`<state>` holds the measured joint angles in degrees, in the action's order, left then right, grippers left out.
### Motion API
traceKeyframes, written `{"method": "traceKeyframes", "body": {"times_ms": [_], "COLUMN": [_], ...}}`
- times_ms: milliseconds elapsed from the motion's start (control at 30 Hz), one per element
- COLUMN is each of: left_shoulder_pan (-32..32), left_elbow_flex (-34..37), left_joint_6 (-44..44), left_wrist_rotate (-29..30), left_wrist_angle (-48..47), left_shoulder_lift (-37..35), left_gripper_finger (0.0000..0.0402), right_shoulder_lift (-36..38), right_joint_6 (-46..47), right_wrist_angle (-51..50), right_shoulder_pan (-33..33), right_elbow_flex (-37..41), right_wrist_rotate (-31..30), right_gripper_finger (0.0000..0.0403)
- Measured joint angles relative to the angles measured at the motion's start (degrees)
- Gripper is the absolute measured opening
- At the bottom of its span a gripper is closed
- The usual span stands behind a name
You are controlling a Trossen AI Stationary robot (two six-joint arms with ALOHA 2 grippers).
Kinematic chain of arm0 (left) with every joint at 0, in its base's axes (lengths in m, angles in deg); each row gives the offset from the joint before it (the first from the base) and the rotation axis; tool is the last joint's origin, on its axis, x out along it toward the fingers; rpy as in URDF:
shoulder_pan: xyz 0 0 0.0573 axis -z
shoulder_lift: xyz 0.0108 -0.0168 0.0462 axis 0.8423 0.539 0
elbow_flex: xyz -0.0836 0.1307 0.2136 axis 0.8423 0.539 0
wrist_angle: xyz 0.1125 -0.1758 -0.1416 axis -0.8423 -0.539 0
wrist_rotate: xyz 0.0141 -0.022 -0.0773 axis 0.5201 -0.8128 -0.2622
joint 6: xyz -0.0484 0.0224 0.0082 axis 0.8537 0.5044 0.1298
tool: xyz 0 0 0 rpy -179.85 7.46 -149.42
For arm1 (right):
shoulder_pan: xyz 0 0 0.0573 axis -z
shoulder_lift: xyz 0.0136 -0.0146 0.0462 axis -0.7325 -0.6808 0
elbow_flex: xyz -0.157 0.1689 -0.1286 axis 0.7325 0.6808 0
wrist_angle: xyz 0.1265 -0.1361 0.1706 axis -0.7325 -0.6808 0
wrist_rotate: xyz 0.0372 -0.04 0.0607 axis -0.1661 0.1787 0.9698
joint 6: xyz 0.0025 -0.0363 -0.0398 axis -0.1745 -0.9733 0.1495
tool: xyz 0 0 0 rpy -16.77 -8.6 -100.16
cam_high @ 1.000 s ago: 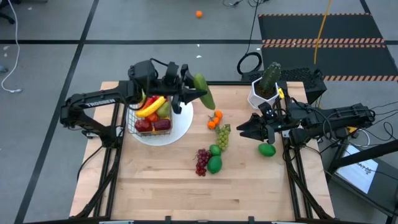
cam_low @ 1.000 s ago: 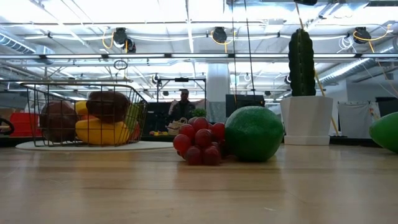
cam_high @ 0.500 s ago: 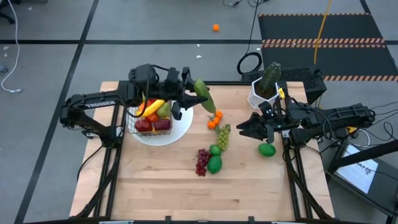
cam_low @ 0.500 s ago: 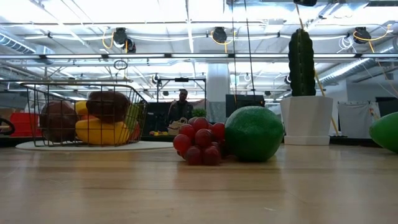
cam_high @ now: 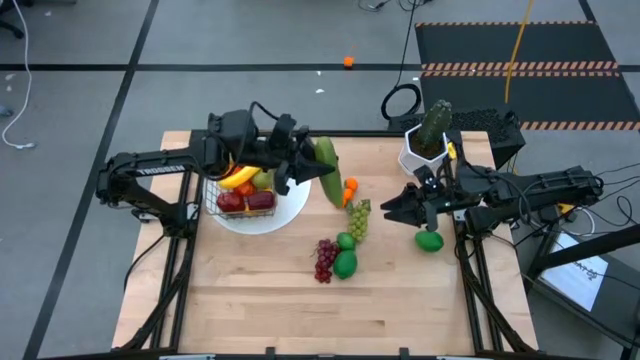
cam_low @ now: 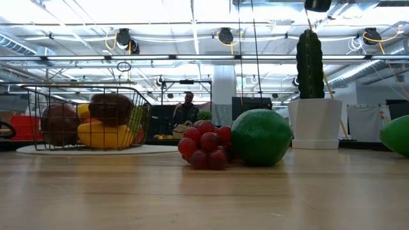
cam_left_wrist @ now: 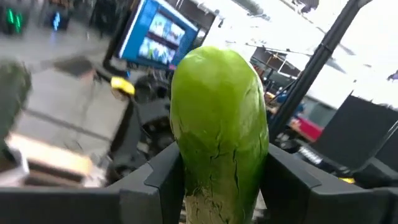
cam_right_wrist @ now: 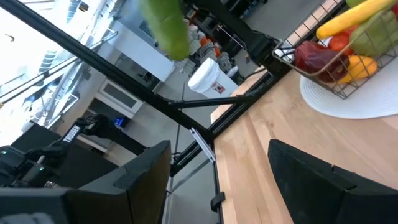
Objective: Build produce basket
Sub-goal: Put the green cucumber into the wire basket
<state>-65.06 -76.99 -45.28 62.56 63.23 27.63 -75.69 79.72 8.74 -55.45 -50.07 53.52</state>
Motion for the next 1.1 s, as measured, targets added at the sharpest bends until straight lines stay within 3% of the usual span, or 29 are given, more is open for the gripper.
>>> {"method": "traceKeyframes", "body": {"times_ms": [200,700,1100], "left_shoulder_pan": [0.7,0.7,1.1], "left_elbow_flex": [0.0,0.0,0.0], "left_joint_6": [13.9,38.7,42.3], "left_wrist_rotate": [0.0,0.0,2.3], "left_wrist_angle": [-3.2,-6.3,-6.2], "left_shoulder_lift": [0.0,0.0,0.1], "left_gripper_finger": [0.0175,0.0175,0.0175], "right_shoulder_lift": [0.0,0.0,0.0], "right_joint_6": [0.1,-1.1,-1.5], "right_wrist_angle": [-1.2,-3.0,-3.0], "right_shoulder_pan": [0.0,0.0,0.0], "right_elbow_flex": [0.0,0.0,0.0], "right_wrist_rotate": [0.0,0.0,-1.7], "right_gripper_finger": [0.0262,0.0262,0.0262]}}
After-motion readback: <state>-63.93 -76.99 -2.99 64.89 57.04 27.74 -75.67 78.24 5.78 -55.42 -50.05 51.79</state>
